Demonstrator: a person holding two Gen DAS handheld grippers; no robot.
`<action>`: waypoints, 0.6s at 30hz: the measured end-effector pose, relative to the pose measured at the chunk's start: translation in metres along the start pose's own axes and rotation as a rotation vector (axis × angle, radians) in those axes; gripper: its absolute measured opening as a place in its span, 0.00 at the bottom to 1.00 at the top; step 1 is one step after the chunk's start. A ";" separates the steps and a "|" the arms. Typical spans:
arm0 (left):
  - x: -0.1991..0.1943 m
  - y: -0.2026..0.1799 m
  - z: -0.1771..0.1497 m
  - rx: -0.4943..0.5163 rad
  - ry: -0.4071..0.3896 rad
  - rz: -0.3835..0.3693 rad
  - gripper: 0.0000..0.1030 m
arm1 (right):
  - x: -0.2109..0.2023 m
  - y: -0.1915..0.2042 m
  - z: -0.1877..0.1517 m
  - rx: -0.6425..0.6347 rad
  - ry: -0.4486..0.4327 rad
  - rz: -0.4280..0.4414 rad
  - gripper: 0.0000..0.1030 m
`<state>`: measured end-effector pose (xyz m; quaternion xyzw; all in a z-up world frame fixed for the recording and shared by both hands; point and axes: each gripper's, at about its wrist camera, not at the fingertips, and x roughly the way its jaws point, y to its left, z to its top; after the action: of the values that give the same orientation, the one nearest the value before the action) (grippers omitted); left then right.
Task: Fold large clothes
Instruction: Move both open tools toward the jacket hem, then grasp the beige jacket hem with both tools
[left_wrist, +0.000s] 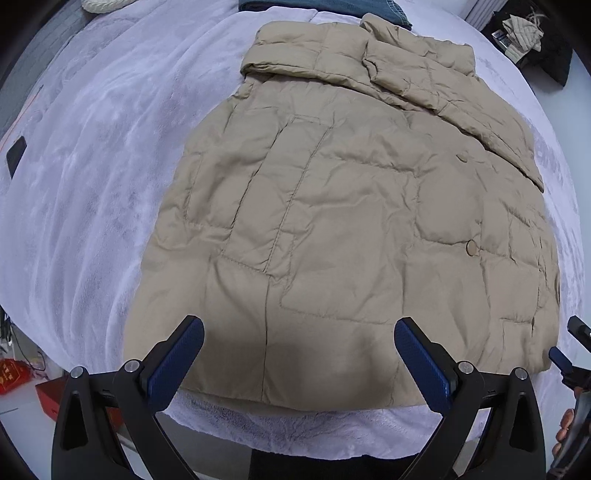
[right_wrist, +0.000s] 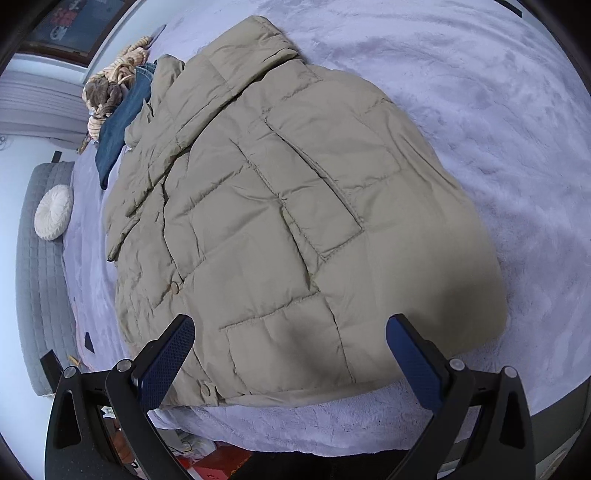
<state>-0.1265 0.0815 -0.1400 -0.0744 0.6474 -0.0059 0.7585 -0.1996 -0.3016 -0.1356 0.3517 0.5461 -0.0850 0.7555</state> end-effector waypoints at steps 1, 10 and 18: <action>0.000 0.002 -0.002 -0.003 0.003 -0.006 1.00 | -0.002 -0.001 -0.002 -0.002 -0.015 -0.002 1.00; 0.000 0.022 -0.018 -0.008 0.005 -0.068 1.00 | -0.012 -0.018 -0.018 0.086 -0.123 0.041 1.00; 0.004 0.081 -0.046 -0.169 0.031 -0.280 1.00 | 0.004 -0.047 -0.032 0.175 0.022 0.086 1.00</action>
<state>-0.1781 0.1563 -0.1601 -0.2276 0.6407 -0.0582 0.7310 -0.2466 -0.3154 -0.1645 0.4404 0.5294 -0.0960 0.7187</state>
